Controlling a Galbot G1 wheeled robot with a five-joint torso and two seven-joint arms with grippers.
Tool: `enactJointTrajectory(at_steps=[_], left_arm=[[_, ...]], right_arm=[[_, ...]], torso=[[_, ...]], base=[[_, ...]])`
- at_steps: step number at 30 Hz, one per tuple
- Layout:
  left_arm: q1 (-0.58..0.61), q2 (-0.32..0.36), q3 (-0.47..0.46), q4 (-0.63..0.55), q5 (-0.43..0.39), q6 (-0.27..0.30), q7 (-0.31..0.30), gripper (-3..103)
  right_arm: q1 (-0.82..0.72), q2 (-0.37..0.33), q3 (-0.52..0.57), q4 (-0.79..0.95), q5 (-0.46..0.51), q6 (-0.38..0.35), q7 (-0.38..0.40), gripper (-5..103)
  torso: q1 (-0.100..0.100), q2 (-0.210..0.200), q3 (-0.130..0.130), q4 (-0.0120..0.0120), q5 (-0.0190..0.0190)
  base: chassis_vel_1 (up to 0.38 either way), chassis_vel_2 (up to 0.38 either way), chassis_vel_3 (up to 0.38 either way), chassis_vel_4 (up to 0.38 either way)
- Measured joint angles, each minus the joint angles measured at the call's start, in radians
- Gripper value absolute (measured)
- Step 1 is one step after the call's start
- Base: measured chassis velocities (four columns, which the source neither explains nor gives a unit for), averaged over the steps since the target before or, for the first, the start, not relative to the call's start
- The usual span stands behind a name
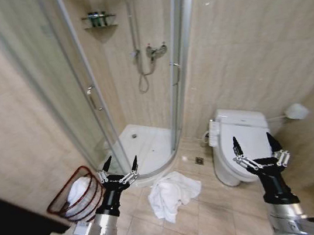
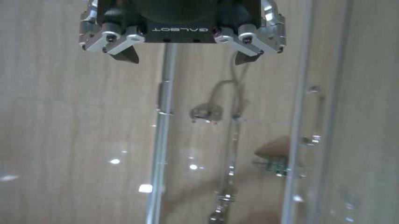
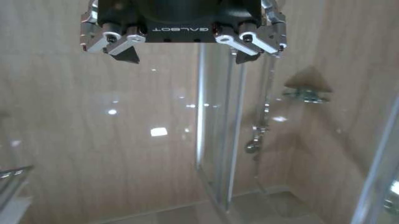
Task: Discard the used towel into the hamper.
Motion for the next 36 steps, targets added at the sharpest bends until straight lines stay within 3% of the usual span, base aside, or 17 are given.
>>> enactJointTrajectory(at_steps=[24,36], left_arm=[[0.000,0.000,0.000,0.000,0.000,0.000,0.000,100],[0.000,0.000,0.000,0.000,0.000,0.000,0.000,100]], right_arm=[[0.002,0.003,0.001,-0.007,0.010,0.047,-0.030,100],[0.006,-0.001,-0.002,-0.005,-0.006,0.039,-0.018,100]], torso=[[0.000,0.000,0.000,0.0000,-0.0002],[-0.028,-0.061,-0.033,0.0000,-0.0002]], base=[[-0.027,-0.025,-0.024,-0.029],[0.000,0.000,0.000,0.000]])
